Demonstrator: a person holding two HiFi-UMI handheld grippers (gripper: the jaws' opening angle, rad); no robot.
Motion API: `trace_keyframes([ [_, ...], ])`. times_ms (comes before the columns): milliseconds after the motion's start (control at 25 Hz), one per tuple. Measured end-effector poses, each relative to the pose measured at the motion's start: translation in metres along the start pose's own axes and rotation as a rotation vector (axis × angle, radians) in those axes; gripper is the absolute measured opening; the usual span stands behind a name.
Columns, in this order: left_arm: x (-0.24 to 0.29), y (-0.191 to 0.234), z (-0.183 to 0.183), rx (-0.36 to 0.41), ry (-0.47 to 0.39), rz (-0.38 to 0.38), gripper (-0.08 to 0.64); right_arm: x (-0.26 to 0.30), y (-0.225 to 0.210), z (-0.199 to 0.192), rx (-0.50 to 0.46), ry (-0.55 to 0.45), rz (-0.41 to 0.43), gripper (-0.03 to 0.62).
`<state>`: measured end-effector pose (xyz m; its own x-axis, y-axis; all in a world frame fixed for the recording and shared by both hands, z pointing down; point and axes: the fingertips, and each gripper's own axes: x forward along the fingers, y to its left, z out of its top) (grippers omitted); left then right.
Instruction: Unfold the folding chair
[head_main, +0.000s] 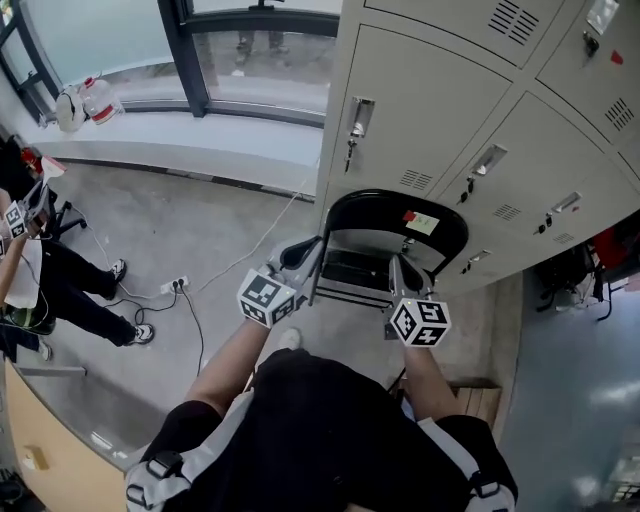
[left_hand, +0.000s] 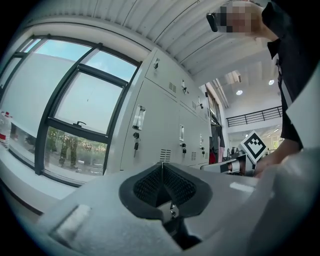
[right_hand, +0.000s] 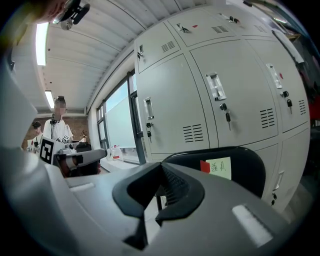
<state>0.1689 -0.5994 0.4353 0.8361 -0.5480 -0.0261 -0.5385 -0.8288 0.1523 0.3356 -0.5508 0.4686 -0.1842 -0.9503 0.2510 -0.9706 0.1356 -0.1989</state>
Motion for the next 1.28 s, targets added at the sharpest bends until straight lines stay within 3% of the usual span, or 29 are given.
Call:
trace_keyframes([
  [160, 0.02, 0.017, -0.014, -0.011, 0.055, -0.023, 0.008, 0.011, -0.021, -0.014, 0.044, 0.038, -0.056, 0.005],
  [360, 0.055, 0.03, -0.033, 0.031, 0.116, -0.079, 0.003, 0.021, -0.05, -0.039, 0.069, 0.084, -0.143, 0.005],
  [720, 0.095, 0.065, -0.084, 0.07, 0.272, -0.133, 0.104, 0.032, -0.065, -0.098, 0.125, 0.184, -0.229, 0.006],
  [1080, 0.133, 0.092, -0.14, 0.048, 0.408, -0.227, 0.227, 0.051, -0.077, -0.119, 0.11, 0.212, -0.311, 0.006],
  [1280, 0.15, 0.089, -0.157, 0.041, 0.447, -0.316, 0.235, 0.054, -0.077, -0.127, 0.145, 0.216, -0.353, 0.006],
])
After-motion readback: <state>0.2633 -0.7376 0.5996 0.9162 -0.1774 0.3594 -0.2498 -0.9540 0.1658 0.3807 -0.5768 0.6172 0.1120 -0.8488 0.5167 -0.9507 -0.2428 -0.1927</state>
